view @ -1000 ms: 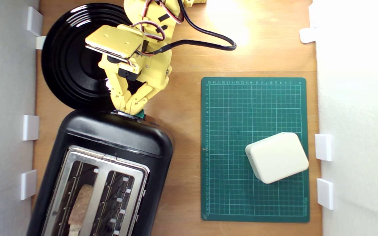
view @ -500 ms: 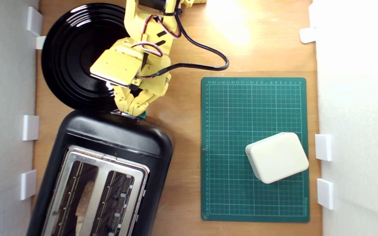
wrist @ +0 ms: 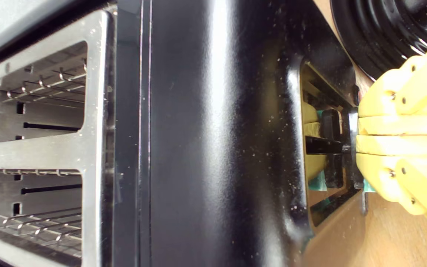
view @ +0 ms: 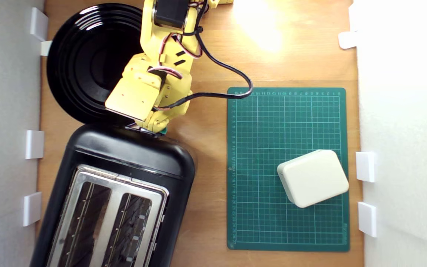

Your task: Start toaster

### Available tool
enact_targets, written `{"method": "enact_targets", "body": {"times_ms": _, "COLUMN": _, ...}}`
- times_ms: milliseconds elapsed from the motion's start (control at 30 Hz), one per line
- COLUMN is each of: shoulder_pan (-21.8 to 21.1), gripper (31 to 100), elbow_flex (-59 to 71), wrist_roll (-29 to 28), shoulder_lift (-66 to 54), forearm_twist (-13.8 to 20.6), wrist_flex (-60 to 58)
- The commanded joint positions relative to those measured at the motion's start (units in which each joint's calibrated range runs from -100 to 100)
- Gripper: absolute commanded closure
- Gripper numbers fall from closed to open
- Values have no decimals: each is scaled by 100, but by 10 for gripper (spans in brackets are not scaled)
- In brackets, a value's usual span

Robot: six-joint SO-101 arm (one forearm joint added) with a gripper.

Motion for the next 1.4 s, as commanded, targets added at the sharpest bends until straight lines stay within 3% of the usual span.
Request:
{"method": "enact_targets", "body": {"times_ms": 0, "shoulder_pan": 75, "gripper": 989, "elbow_flex": 46, "wrist_roll": -32, "shoulder_lift": 298, "forearm_twist": -31, "wrist_flex": 48}}
{"method": "enact_targets", "body": {"times_ms": 600, "shoulder_pan": 75, "gripper": 989, "elbow_flex": 146, "wrist_roll": -32, "shoulder_lift": 1064, "forearm_twist": -21, "wrist_flex": 31}}
{"method": "enact_targets", "body": {"times_ms": 800, "shoulder_pan": 138, "gripper": 989, "elbow_flex": 1018, "wrist_roll": -6, "shoulder_lift": 1114, "forearm_twist": -21, "wrist_flex": -1108}}
{"method": "enact_targets", "body": {"times_ms": 1367, "shoulder_pan": 75, "gripper": 989, "elbow_flex": 855, "wrist_roll": -116, "shoulder_lift": 1788, "forearm_twist": 26, "wrist_flex": -1100}}
